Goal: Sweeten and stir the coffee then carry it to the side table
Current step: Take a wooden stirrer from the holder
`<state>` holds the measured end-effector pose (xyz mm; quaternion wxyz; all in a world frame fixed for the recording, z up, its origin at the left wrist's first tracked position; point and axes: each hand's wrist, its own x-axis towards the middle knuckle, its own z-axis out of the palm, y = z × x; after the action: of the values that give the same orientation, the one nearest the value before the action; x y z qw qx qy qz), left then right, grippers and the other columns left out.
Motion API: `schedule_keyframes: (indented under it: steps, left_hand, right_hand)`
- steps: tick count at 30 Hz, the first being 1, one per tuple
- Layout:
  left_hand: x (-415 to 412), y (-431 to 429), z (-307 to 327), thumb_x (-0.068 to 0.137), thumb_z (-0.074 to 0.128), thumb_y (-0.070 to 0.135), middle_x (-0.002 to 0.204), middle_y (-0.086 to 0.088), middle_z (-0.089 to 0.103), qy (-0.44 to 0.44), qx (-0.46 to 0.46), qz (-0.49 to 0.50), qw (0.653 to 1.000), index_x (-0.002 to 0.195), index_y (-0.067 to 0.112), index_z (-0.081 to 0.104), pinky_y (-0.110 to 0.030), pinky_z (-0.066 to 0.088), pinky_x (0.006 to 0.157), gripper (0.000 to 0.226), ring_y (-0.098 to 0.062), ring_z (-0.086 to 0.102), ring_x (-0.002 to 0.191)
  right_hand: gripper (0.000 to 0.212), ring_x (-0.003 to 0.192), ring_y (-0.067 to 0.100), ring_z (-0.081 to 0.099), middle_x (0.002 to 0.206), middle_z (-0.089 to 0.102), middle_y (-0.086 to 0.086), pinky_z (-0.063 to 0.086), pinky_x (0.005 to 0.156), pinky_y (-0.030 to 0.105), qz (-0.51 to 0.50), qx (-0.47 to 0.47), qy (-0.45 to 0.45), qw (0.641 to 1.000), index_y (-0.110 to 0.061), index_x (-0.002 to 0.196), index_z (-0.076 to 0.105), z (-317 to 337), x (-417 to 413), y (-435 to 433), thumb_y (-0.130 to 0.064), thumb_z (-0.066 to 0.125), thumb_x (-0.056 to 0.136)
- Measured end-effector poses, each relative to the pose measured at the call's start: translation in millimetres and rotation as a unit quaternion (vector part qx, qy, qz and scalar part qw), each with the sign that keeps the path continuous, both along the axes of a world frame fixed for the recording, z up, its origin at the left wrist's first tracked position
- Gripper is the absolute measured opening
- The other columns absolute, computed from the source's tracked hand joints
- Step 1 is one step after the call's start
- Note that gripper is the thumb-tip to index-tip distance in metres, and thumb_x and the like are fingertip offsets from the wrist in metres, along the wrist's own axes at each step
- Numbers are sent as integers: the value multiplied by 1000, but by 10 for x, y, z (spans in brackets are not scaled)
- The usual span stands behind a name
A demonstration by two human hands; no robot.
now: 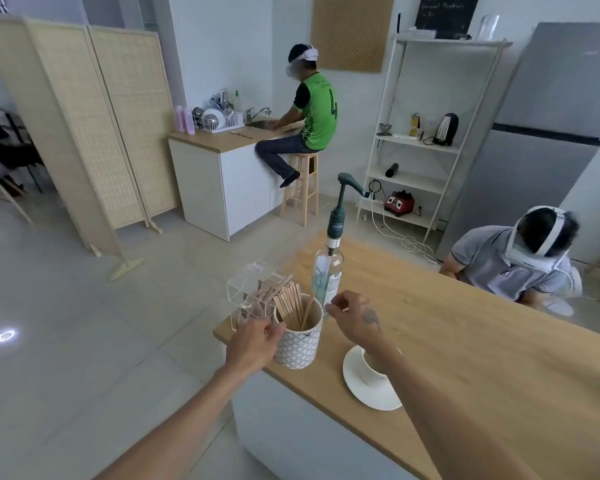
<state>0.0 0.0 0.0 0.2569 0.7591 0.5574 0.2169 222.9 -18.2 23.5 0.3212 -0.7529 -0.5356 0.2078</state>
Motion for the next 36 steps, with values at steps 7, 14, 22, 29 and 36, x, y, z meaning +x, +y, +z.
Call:
schedule_keyframes:
  steps: [7,14,22,29,36]
  left_hand:
    - [156,88,-98,102,56,43,67,-8,70,-61,-20,97,993,69,8,61,-44,55,64,49,-25,70,66]
    - [239,116,-197,101,58,45,70,-7,72,-89,-53,130,986,75,9,65,-49,61,69,45,-24,74,68]
    - [307,137,-212,100,64,34,83,-18,74,-142,-106,142,974,83,2,66,-50,64,71,36,-31,75,73]
    - [301,161,-197,101,64,28,87,-19,76,-159,-149,140,966,91,-4,67,-15,53,50,33,-18,70,63]
    - [280,190,-216,101,64,26,79,-18,76,-185,-156,127,962,83,5,68,-36,65,62,28,-26,73,60]
  right_hand:
    - [37,93,22,64,100,69,4,41,72,24,3,-18,41,999,-8,112,67,-234,33,348,-37,70,89]
    - [43,89,16,54,101,65,2,38,66,23,12,-21,28,999,-9,110,66,-325,12,471,-44,71,86]
    - [36,79,15,64,90,68,0,45,58,19,16,-42,23,999,-15,97,68,-369,-44,570,-41,81,77]
    - [23,74,12,63,81,64,-5,51,57,22,5,-58,-9,998,-18,94,67,-395,-87,618,-37,75,83]
    - [20,80,21,69,87,71,2,61,68,34,0,-73,-34,997,-23,87,70,-389,-103,681,-41,71,81]
